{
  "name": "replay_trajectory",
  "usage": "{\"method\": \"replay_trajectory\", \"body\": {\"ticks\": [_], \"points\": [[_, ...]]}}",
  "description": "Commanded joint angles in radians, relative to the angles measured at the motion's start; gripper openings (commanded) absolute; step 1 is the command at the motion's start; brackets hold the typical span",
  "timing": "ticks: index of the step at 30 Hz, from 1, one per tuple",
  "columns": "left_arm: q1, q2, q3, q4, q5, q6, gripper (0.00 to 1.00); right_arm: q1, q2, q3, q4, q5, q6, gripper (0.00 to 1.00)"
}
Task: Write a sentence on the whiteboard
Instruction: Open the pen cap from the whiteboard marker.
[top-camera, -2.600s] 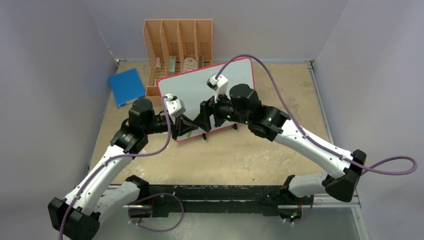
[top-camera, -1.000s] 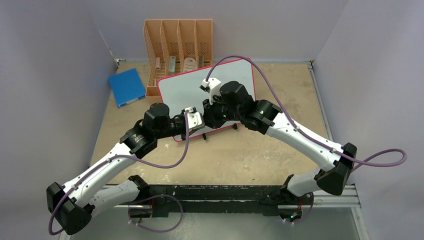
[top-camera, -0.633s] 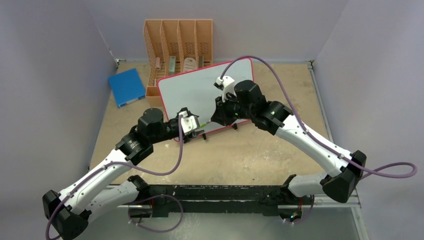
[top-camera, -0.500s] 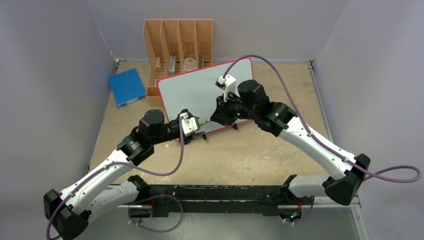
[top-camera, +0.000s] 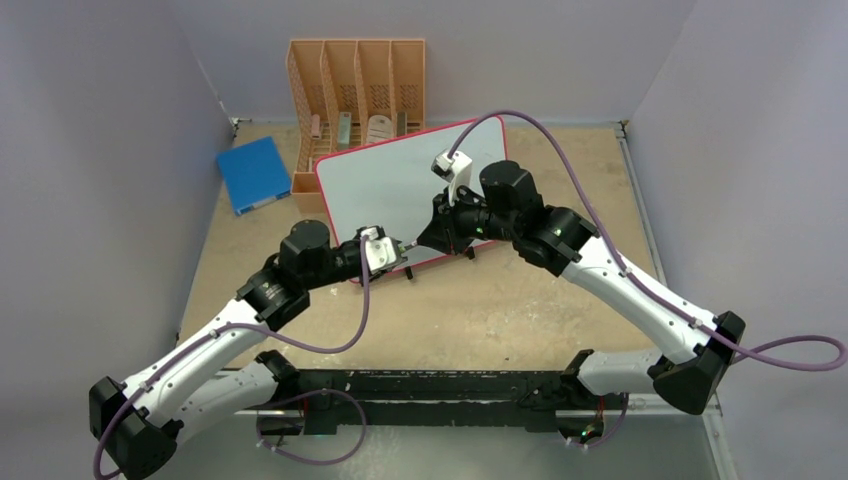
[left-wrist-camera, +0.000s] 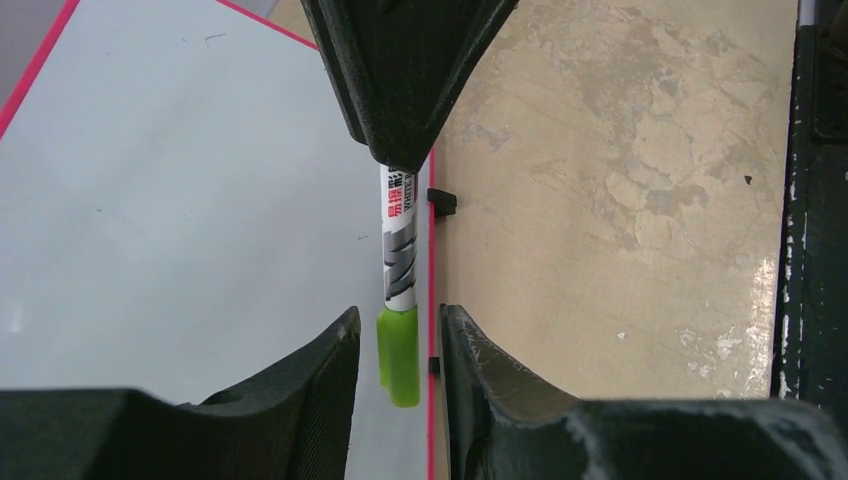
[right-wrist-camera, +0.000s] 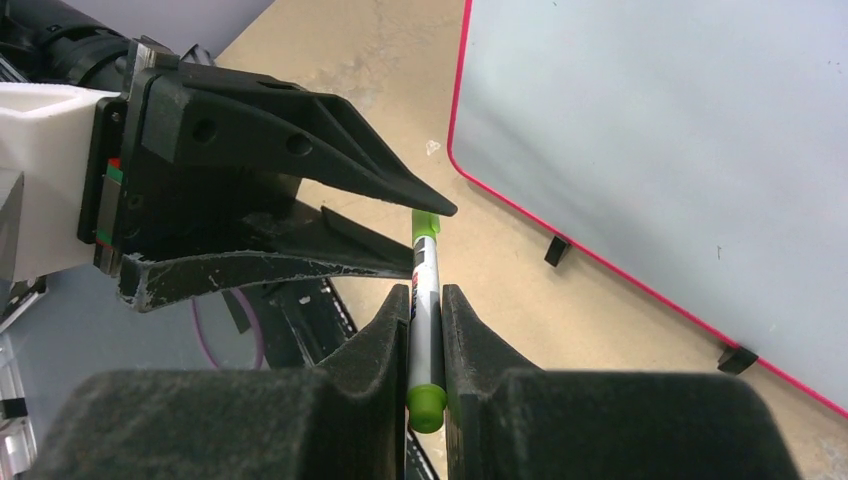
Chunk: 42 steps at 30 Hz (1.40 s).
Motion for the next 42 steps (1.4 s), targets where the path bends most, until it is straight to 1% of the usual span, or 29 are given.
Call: {"method": "replay_trajectory", "body": {"ticks": [1,7,13,15,27,32,42], "points": [[-0.006,0.007,0.005,0.053,0.026,0.011,0.29,-0.001,-0.037,-0.004,0.047,-0.041,0.014,0.0],[-0.006,0.012,0.002,0.05,0.024,0.015,0.19,-0.001,-0.037,-0.007,0.053,-0.053,0.02,0.0],[-0.006,0.012,-0.008,0.034,0.021,0.029,0.03,-0.002,-0.045,0.007,0.051,-0.05,0.027,0.0],[-0.006,0.006,-0.018,0.034,0.012,0.032,0.0,-0.002,-0.047,0.021,0.041,-0.046,0.027,0.0],[-0.012,-0.043,-0.101,0.033,-0.1,0.091,0.0,-0.035,-0.099,0.101,-0.009,-0.045,0.014,0.0],[-0.015,-0.04,-0.117,0.043,-0.116,0.095,0.0,-0.048,-0.126,0.124,-0.017,-0.048,0.009,0.0],[-0.015,-0.043,-0.147,0.078,-0.137,0.068,0.0,-0.052,-0.197,0.145,-0.018,0.0,0.0,0.0]]}}
